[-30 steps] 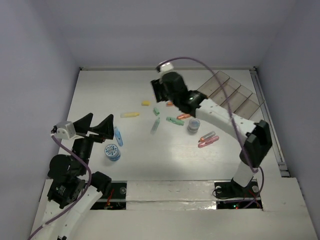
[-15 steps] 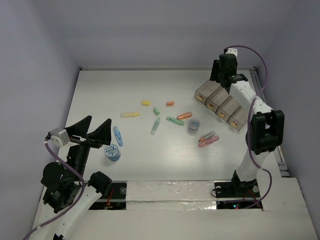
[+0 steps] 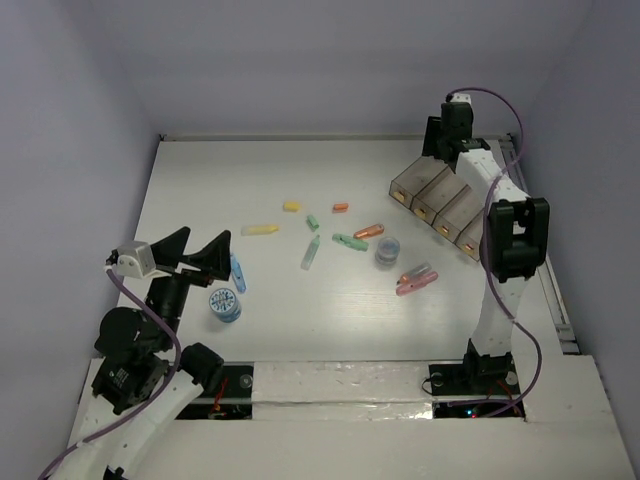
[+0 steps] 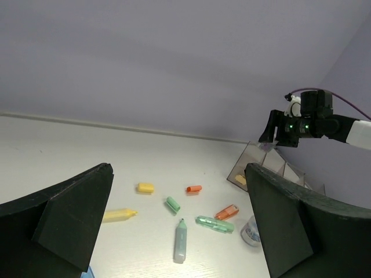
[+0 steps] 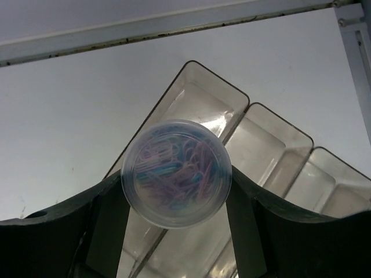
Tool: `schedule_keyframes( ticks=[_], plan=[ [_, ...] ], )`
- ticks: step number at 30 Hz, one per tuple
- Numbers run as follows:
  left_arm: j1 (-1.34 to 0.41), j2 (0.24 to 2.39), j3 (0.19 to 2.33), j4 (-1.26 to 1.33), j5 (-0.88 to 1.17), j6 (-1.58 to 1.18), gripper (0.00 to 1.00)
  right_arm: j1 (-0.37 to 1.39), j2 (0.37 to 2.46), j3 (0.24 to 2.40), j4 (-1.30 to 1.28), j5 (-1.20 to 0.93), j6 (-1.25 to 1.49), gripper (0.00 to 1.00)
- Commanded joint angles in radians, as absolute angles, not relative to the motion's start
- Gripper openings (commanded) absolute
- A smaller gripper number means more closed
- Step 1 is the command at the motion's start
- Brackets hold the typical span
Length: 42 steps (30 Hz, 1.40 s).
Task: Sort the stationery into containers
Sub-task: Place the stationery in the storage box.
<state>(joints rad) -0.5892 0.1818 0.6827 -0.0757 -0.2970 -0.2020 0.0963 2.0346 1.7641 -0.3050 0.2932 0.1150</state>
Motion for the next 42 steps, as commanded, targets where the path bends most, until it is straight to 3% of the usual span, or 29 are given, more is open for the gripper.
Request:
schedule_keyframes(
  ticks=[1,11,17,26,33,36,42],
  plan=[
    [-0.595,0.206,0.684,-0.038,-0.316,-0.187,0.97,0.078,2.094,1.868,-0.278,0.272,0.084,0.28],
    [-0.586,0.225,0.683,-0.034,-0.316,-0.183,0.97,0.069,2.183,1.971,-0.318,0.278,0.057,0.30],
    [-0.586,0.233,0.681,-0.032,-0.316,-0.183,0.96,0.051,2.192,1.931,-0.287,0.269,0.075,0.40],
    [-0.577,0.235,0.681,-0.032,-0.314,-0.184,0.96,0.051,2.214,1.962,-0.290,0.244,0.083,0.44],
    [-0.577,0.232,0.681,-0.034,-0.314,-0.183,0.96,0.051,2.218,1.971,-0.299,0.255,0.084,0.80],
    [-0.577,0.232,0.683,-0.032,-0.313,-0.183,0.96,0.051,2.206,1.974,-0.304,0.258,0.080,0.90],
    [-0.577,0.235,0.680,-0.031,-0.311,-0.183,0.96,0.051,2.090,1.933,-0.339,0.229,0.093,0.91]
  ],
)
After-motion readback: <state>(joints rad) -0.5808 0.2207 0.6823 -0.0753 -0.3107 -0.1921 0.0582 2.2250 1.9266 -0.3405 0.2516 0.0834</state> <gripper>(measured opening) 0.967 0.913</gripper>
